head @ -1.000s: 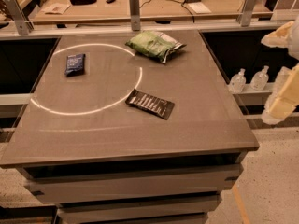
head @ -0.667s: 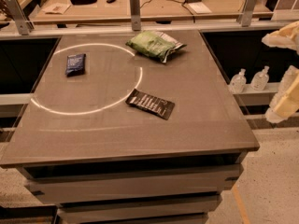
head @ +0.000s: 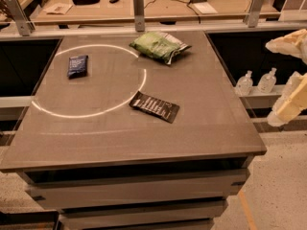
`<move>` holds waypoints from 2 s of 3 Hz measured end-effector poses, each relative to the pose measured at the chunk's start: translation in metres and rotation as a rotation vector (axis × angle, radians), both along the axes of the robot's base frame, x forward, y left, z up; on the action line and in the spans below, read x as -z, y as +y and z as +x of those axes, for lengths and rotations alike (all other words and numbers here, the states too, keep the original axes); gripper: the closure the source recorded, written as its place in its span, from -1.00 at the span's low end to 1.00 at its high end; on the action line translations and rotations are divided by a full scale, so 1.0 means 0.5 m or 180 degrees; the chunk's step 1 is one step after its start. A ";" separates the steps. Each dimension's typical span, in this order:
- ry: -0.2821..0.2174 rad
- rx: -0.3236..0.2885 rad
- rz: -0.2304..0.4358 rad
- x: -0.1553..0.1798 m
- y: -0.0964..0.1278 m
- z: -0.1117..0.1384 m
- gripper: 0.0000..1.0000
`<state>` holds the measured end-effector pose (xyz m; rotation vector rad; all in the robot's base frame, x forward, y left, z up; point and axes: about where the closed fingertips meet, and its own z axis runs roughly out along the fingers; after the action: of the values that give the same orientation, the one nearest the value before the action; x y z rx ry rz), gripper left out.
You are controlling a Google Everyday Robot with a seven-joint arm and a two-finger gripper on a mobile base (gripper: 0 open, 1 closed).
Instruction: Move rxbar chocolate near green jalapeno chip bag
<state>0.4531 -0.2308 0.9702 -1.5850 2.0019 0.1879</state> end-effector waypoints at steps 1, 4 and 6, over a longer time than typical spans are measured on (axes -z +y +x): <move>0.0000 0.0000 0.0000 0.000 0.000 0.000 -1.00; 0.0350 0.0403 0.0632 0.179 0.080 -0.019 -1.00; -0.0063 0.0304 0.1499 0.228 0.097 0.015 -1.00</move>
Offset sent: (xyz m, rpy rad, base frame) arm 0.0033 0.0061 -0.0433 0.0668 0.1014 -0.1540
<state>0.4604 -0.1824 0.8562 -1.1852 1.8398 0.5586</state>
